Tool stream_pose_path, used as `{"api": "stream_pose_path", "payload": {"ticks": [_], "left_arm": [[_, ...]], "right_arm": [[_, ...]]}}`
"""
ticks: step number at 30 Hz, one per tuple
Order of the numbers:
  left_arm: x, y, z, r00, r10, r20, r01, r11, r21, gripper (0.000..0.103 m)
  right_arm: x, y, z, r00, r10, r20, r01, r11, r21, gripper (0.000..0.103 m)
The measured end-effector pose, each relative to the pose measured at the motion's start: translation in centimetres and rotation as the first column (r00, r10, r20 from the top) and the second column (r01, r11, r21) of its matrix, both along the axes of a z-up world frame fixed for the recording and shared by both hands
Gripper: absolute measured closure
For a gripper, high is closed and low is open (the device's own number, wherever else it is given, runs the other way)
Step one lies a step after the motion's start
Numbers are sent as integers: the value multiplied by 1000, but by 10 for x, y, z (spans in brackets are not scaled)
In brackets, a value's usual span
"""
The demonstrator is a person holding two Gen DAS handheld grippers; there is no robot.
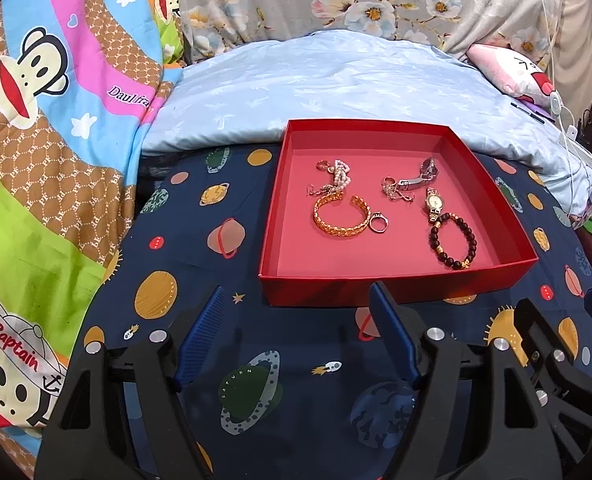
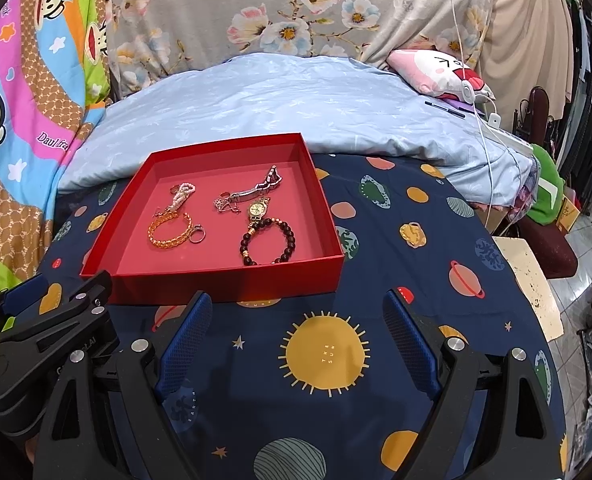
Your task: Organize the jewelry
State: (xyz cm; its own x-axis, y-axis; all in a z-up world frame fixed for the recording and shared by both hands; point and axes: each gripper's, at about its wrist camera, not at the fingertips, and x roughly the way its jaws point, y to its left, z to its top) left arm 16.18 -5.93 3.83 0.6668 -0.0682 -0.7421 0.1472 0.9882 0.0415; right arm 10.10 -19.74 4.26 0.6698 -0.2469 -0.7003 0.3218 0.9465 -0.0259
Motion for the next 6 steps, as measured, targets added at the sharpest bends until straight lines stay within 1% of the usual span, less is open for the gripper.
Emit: {"api": "stream_pose_path", "payload": {"ticks": [6], "left_arm": [[0,1,0,1000,15,-4,-15,1000,2,31]], "right_arm": [[0,0,0,1000,0,1,0,1000,4,17]]}}
